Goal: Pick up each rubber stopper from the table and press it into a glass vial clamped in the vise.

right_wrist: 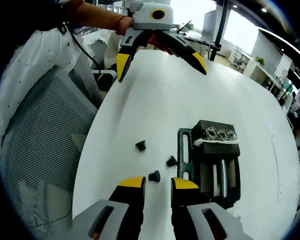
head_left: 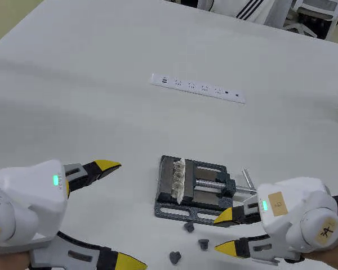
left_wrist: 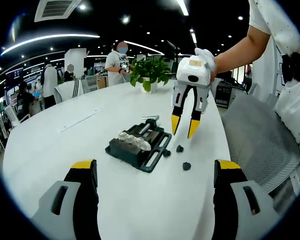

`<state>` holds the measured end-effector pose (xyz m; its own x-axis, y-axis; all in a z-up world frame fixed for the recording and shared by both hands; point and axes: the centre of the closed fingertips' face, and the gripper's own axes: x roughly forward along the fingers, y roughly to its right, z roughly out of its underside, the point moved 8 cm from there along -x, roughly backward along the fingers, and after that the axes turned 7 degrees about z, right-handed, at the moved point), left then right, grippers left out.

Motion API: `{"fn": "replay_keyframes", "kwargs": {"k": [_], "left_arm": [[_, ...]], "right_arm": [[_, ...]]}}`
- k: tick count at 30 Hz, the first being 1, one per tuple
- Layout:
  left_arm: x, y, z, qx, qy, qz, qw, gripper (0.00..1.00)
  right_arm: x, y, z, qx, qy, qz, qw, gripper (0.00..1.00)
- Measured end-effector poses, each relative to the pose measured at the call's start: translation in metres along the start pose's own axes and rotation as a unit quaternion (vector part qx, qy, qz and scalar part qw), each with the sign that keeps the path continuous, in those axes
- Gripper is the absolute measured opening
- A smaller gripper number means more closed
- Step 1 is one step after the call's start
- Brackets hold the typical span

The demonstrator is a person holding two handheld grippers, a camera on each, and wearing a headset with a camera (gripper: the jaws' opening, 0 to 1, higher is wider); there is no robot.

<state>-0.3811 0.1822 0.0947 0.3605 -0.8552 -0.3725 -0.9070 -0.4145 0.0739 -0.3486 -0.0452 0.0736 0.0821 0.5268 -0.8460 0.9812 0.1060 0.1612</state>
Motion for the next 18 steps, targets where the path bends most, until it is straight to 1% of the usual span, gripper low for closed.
{"fn": "replay_keyframes", "kwargs": {"k": [5,9,18], "left_arm": [[0.0,0.0,0.0,-0.002,0.003,-0.001,1.0,0.97],[-0.001,0.0,0.001,-0.005,0.004,-0.002,1.0,0.97],[-0.002,-0.001,0.002,-0.007,0.006,-0.004,0.9999,0.96]], "right_arm": [[0.008,0.0,0.0,-0.025,-0.014,-0.01,0.9996,0.12],[0.013,-0.001,0.001,-0.049,-0.031,-0.02,0.9981,0.09],[0.023,0.0,0.001,-0.062,-0.042,-0.029,0.9968,0.03]]}}
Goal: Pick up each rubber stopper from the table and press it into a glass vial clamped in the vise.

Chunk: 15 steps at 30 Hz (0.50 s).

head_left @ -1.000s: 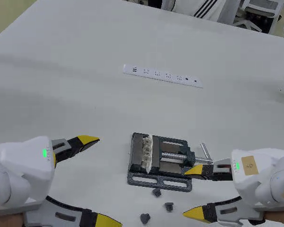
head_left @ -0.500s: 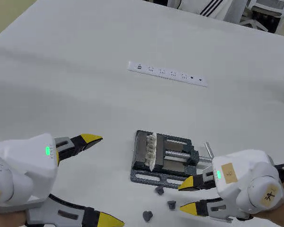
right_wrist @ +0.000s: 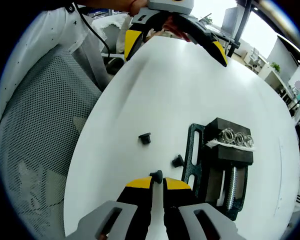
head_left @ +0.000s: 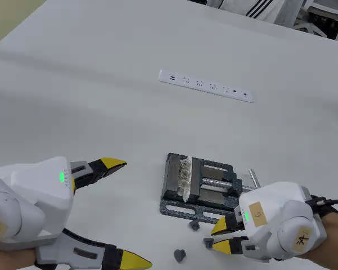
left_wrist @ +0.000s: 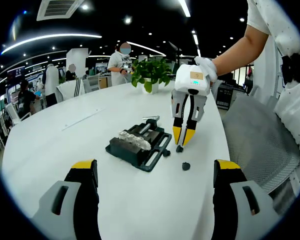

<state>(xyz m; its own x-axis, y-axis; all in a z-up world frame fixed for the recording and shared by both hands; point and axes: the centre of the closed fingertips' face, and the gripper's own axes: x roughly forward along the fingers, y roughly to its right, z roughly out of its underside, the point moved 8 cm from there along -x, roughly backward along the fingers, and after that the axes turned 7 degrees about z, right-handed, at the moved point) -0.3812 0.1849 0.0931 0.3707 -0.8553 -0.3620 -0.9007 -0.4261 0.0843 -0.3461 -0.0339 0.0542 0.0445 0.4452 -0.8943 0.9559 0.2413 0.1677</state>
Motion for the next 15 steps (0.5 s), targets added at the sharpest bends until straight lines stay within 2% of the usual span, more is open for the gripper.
{"fn": "replay_keyframes", "kwargs": {"k": [15], "left_arm": [[0.0009,0.0015,-0.0008,-0.001,0.002,0.002,1.0,0.95]], "right_arm": [[0.0027,-0.0012,0.0,-0.002,-0.01,-0.003,0.9999,0.0]]}}
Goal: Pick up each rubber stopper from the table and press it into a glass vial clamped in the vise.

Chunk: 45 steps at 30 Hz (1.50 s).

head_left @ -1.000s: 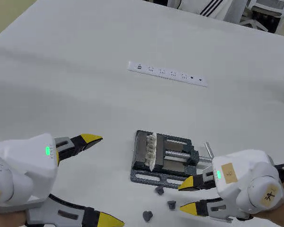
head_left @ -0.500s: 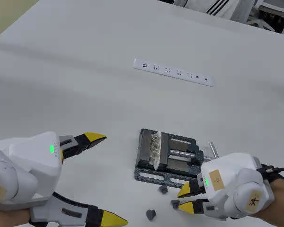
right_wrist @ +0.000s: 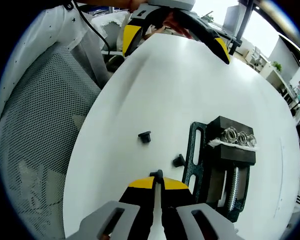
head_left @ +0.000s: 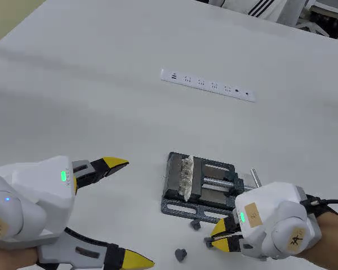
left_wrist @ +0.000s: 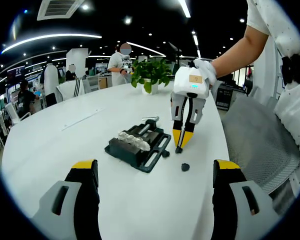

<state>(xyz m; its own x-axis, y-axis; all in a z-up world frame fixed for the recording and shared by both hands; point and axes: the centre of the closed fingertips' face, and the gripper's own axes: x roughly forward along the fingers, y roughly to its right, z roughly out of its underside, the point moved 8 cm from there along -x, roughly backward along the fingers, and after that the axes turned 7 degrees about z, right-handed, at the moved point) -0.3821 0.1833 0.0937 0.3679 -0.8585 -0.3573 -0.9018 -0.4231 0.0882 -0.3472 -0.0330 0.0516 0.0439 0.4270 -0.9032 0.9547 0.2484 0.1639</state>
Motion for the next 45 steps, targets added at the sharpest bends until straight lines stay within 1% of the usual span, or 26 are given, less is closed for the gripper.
{"fn": "replay_keyframes", "kwargs": {"k": [7,8,17,24,29,31,32,35,37,38,39,40,41,42,44,45], "left_arm": [[0.001,0.001,-0.001,0.001,0.001,0.001,1.0,0.95],[0.001,0.001,-0.001,0.0,0.0,0.001,1.0,0.94],[0.001,0.003,-0.001,0.0,0.0,0.003,1.0,0.94],[0.002,0.006,-0.003,0.002,0.002,0.005,1.0,0.92],[0.002,0.009,-0.009,0.004,0.008,0.005,0.9999,0.91],[0.003,0.01,-0.012,0.009,0.01,0.004,0.9999,0.91],[0.003,0.01,-0.014,0.009,0.011,0.003,0.9999,0.91],[0.004,0.012,-0.021,0.015,0.019,-0.001,0.9997,0.89],[0.005,0.013,-0.024,0.018,0.019,-0.003,0.9997,0.88],[0.006,0.014,-0.026,0.022,0.018,-0.004,0.9996,0.87],[0.006,0.014,-0.028,0.025,0.019,-0.006,0.9995,0.86],[0.007,0.015,-0.03,0.027,0.023,-0.009,0.9993,0.85],[0.007,0.015,-0.032,0.027,0.025,-0.01,0.9993,0.83],[0.008,0.015,-0.033,0.028,0.025,-0.011,0.9992,0.82],[0.009,0.014,-0.036,0.032,0.023,-0.021,0.999,0.8],[0.01,0.014,-0.037,0.03,0.024,-0.023,0.999,0.79]], "right_arm": [[-0.001,0.0,0.0,0.015,-0.005,0.006,0.9999,0.0],[-0.001,-0.001,0.001,0.025,-0.006,0.003,0.9997,0.0],[-0.002,0.0,0.001,0.051,-0.007,0.009,0.9987,0.0],[-0.013,0.0,0.002,0.087,-0.005,0.03,0.9958,0.0],[-0.022,0.001,0.0,0.113,-0.004,0.056,0.9921,0.0],[-0.026,0.002,-0.002,0.123,0.001,0.067,0.9902,0.0],[-0.028,0.003,-0.004,0.129,0.004,0.073,0.989,0.0],[-0.035,0.005,-0.009,0.155,0.019,0.091,0.9834,0.0],[-0.039,0.006,-0.012,0.17,0.026,0.103,0.9798,0.0],[-0.042,0.006,-0.014,0.183,0.032,0.111,0.9763,0.0],[-0.044,0.007,-0.015,0.192,0.037,0.117,0.9738,0.0],[-0.047,0.007,-0.016,0.207,0.041,0.124,0.9696,0.0],[-0.049,0.008,-0.017,0.218,0.045,0.129,0.9663,0.0],[-0.051,0.008,-0.019,0.226,0.049,0.133,0.9639,0.0],[-0.054,0.007,-0.02,0.252,0.059,0.144,0.9552,0.0],[-0.057,0.008,-0.022,0.265,0.066,0.151,0.95,0.0]]}}
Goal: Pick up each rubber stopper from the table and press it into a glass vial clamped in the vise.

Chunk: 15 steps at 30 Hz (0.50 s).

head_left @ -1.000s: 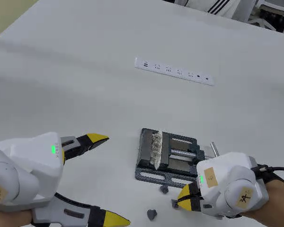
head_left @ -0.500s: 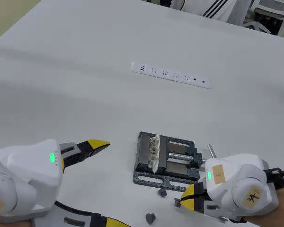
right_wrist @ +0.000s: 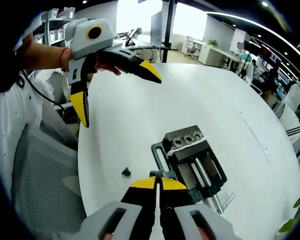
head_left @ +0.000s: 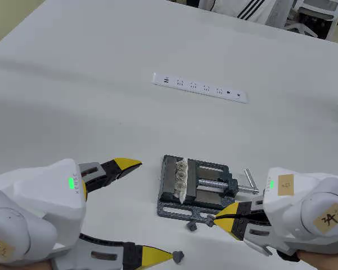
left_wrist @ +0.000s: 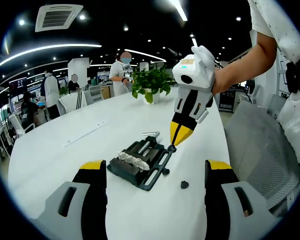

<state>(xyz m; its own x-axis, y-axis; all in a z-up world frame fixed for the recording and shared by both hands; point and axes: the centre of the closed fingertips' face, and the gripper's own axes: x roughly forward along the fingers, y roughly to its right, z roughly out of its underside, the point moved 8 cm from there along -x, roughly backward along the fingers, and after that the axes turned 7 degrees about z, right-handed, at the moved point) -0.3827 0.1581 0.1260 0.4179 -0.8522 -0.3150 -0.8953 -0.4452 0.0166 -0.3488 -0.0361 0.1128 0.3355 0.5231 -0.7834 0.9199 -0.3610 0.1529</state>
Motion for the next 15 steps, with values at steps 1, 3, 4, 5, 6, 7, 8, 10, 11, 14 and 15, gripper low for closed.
{"fn": "replay_keyframes", "kwargs": {"k": [1,3,4,5,6,7,8,10,11,14,15], "left_arm": [[0.001,0.0,-0.001,0.001,0.002,-0.002,1.0,0.78],[0.003,0.001,-0.004,0.008,0.004,-0.007,0.9999,0.75],[0.004,0.001,-0.005,0.008,0.003,-0.007,0.9999,0.74],[0.006,0.001,-0.006,0.01,0.004,-0.009,0.9999,0.72],[0.007,0.001,-0.007,0.011,0.004,-0.011,0.9999,0.71],[0.008,0.002,-0.008,0.012,0.004,-0.012,0.9998,0.69],[0.01,0.002,-0.009,0.01,0.002,-0.012,0.9999,0.66],[0.013,0.004,-0.012,0.012,0.004,-0.017,0.9998,0.64],[0.014,0.005,-0.013,0.013,0.005,-0.017,0.9998,0.63],[0.018,0.006,-0.018,0.009,0.005,-0.021,0.9997,0.55],[0.019,0.007,-0.019,0.007,0.007,-0.019,0.9998,0.52]], "right_arm": [[-0.002,0.0,-0.001,0.012,0.003,0.003,0.9999,0.0],[-0.006,0.0,-0.005,0.039,0.013,0.012,0.9991,0.0],[-0.008,-0.001,-0.006,0.049,0.016,0.013,0.9986,0.0],[-0.01,0.0,-0.008,0.062,0.021,0.019,0.9977,0.0],[-0.012,-0.001,-0.009,0.075,0.024,0.025,0.9966,0.0],[-0.014,-0.001,-0.011,0.086,0.028,0.028,0.9955,0.0],[-0.016,-0.001,-0.013,0.099,0.033,0.03,0.9941,0.0],[-0.02,-0.001,-0.016,0.109,0.036,0.039,0.9926,0.0],[-0.022,-0.002,-0.018,0.112,0.037,0.041,0.9921,0.0],[-0.026,-0.004,-0.023,0.135,0.047,0.05,0.9885,0.0],[-0.027,-0.004,-0.025,0.149,0.052,0.052,0.9861,0.0]]}}
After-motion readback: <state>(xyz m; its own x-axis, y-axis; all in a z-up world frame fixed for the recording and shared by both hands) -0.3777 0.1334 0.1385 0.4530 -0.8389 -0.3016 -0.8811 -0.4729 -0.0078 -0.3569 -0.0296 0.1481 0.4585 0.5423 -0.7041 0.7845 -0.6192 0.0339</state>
